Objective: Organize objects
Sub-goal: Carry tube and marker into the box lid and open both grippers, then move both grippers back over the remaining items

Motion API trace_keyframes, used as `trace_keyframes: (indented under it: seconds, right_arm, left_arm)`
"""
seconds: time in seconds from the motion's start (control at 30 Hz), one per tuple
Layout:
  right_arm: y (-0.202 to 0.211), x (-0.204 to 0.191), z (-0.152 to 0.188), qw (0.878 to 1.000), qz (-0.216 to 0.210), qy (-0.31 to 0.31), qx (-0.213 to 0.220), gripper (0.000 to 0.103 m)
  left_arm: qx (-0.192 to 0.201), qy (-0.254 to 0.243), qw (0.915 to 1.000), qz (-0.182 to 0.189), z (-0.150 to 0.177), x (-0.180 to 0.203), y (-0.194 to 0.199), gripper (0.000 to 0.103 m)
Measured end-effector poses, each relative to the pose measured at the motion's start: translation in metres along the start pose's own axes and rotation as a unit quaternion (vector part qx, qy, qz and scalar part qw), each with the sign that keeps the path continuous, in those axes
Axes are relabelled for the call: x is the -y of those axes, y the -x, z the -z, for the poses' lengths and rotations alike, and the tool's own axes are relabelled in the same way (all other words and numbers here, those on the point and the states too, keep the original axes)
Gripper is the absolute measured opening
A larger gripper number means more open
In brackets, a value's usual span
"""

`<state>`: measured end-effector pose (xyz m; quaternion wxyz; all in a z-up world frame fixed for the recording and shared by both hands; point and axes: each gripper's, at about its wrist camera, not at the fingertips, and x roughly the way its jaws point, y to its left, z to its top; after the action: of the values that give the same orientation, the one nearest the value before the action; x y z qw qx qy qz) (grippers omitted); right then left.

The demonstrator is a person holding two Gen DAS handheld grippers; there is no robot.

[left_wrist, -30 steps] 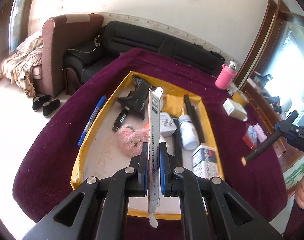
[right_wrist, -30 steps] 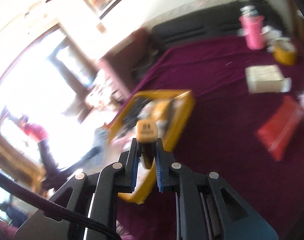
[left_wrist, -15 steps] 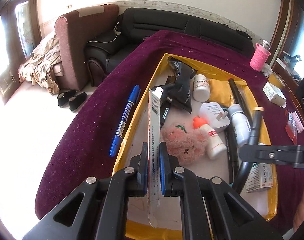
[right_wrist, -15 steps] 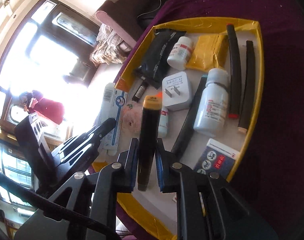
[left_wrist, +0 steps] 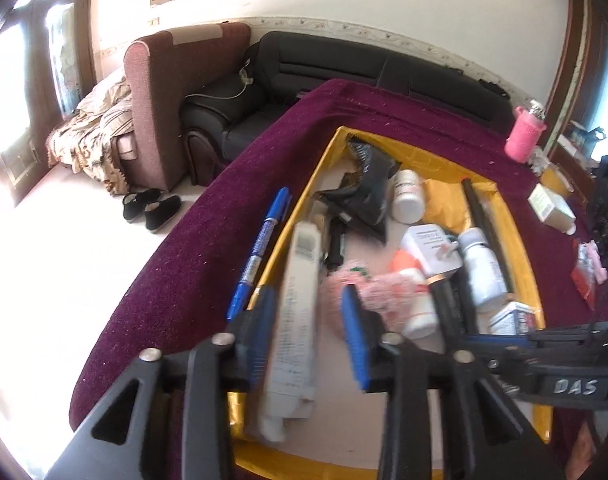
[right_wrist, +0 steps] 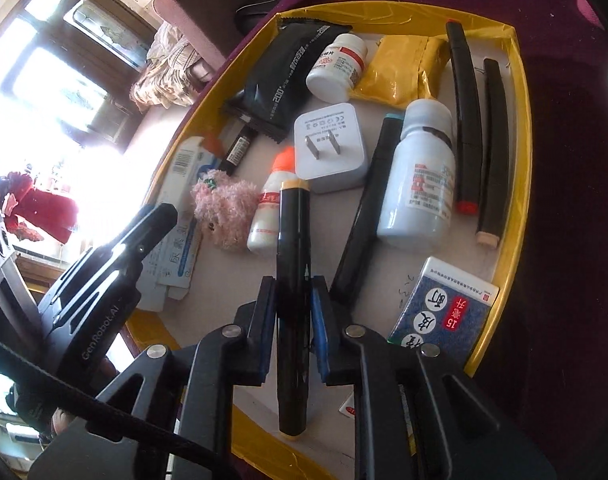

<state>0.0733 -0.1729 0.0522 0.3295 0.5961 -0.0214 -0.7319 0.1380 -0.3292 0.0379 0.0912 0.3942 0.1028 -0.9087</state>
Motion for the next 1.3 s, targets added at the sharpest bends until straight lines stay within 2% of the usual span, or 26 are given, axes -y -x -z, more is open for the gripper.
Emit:
trace_keyframes:
  seconds: [0.03,0.1,0.3,0.43,0.83,1.1,1.3]
  right_arm:
    - [0.003,-0.002,0.001,1.0,0.004,0.003,0.001,0.021]
    - [0.006,-0.004,0.003,1.0,0.005,0.008,0.008,0.033]
    - [0.038,-0.012,0.008,0.997,0.018,0.039,0.061,0.051]
    - [0.056,-0.013,0.01,0.993,0.035,0.053,0.097,0.054]
    - [0.088,0.011,0.04,0.989,0.049,0.037,0.134,0.055]
    - [0.108,0.048,0.051,0.987,0.043,0.001,0.154,0.055]
    - [0.123,0.087,0.058,0.984,0.043,-0.036,0.168,0.055]
  left_arm:
    - [0.004,0.002,1.0,0.004,0.0,0.002,0.004,0.044]
    - [0.015,-0.002,0.9999,-0.005,-0.001,0.006,0.011,0.054]
    - [0.042,-0.014,0.9983,-0.038,-0.003,0.018,0.032,0.059]
    - [0.053,-0.022,0.9968,-0.056,-0.004,0.028,0.042,0.062]
    - [0.067,-0.053,0.9943,-0.063,0.003,0.066,0.061,0.062]
    - [0.061,-0.089,0.9921,-0.064,0.008,0.103,0.061,0.062]
    - [0.05,-0.117,0.9905,-0.052,0.009,0.138,0.056,0.062]
